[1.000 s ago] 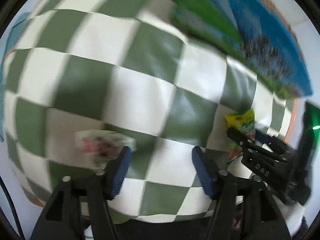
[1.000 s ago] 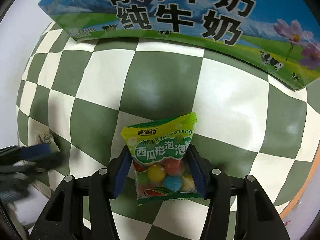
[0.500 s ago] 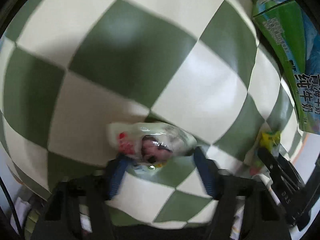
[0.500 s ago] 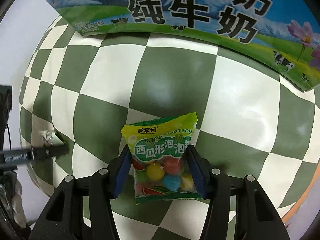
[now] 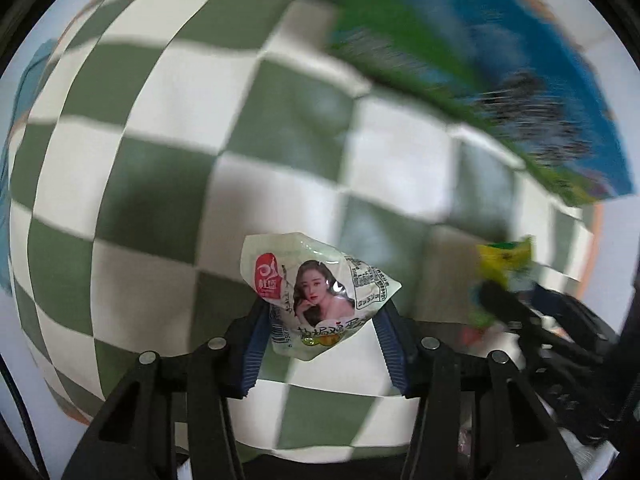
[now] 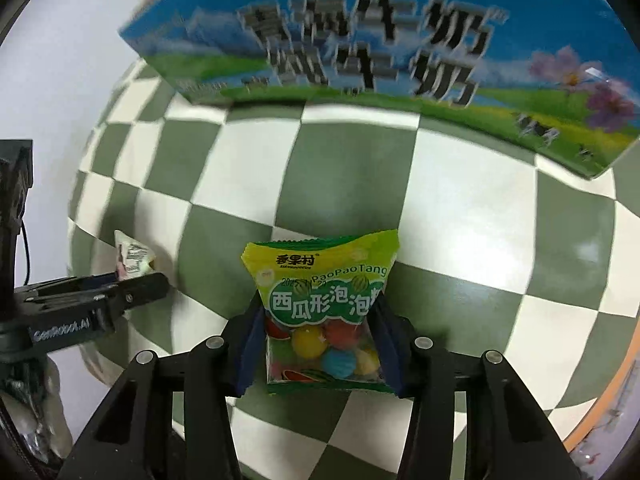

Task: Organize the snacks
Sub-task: 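Carry both packs into the box and open both grippers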

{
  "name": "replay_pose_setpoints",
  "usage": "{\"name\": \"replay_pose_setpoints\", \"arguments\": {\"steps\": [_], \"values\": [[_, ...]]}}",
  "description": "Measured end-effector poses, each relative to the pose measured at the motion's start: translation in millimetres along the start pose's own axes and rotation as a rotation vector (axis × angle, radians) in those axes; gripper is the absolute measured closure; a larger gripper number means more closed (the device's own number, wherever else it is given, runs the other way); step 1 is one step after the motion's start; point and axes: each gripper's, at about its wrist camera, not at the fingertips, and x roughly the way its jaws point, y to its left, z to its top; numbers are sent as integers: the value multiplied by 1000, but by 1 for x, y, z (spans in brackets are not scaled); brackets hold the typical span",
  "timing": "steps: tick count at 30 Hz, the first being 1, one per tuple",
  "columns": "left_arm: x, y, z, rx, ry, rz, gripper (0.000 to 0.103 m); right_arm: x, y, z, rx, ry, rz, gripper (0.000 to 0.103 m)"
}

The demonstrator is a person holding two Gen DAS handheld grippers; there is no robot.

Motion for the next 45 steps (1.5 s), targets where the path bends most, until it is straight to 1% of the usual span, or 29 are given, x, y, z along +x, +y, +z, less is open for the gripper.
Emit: {"name": "replay_pose_setpoints", "arguments": {"steps": [3,5,6,8,9,11,12,14,17,20,21,22,23,24,26,27,28,29,30,31,32,34,36,40,43,45], "values": [[-31,-26,9,50,-52,-43,55,-26,-3,1,22,-45,45,52],[-59,-45,21,90,-104,-88,55,-50,-5,5,37,-83,77,52],[-64,-57,34,106,-126,-102,55,-69,-6,8,46,-115,99,52],[-96,-66,53,145,-166,-131,55,-96,-9,16,56,-162,121,52],[-127,-46,68,157,-176,-139,55,-112,-13,21,64,-191,135,52],[-146,-61,86,193,-211,-155,55,-145,-21,34,86,-265,157,52],[-160,-57,93,203,-217,-154,55,-158,-26,42,97,-290,165,51],[-172,-59,112,218,-230,-144,55,-175,-34,57,121,-324,175,51],[-170,-67,147,229,-218,-101,55,-186,-50,88,155,-364,155,51],[-149,-61,174,216,-176,-75,54,-174,-63,114,197,-346,167,51],[-140,-59,178,210,-164,-72,54,-168,-68,122,208,-334,166,51],[-130,-56,188,206,-139,-61,52,-160,-73,131,223,-312,164,51],[-116,-53,199,205,-96,-49,50,-154,-75,136,229,-299,166,51],[-105,-49,204,196,-69,-47,49,-146,-79,142,240,-281,164,51],[-78,-38,218,168,11,-32,48,-125,-81,153,240,-209,139,50],[-71,-36,221,164,25,-20,46,-117,-82,155,242,-179,131,50],[-62,-33,225,171,41,-1,40,-106,-84,157,258,-141,124,46],[-55,-31,226,174,48,22,30,-100,-85,158,261,-118,116,40],[-53,-30,227,177,45,34,23,-96,-83,160,251,-98,84,19],[-53,-29,228,181,40,38,13,-95,-80,161,237,-94,31,4],[-53,-29,227,185,31,40,10,-95,-78,161,226,-100,14,3],[-54,-28,226,186,18,42,9,-100,-73,163,209,-110,-40,3],[-55,-26,224,187,10,45,5,-101,-72,165,210,-106,-71,3],[-63,-24,217,185,-17,65,4,-101,-74,167,219,-107,-157,2],[-74,-23,212,186,-49,84,4,-96,-78,164,226,-95,-180,2],[-81,-22,209,182,-77,102,4,-96,-80,160,231,-103,-182,2]]}}
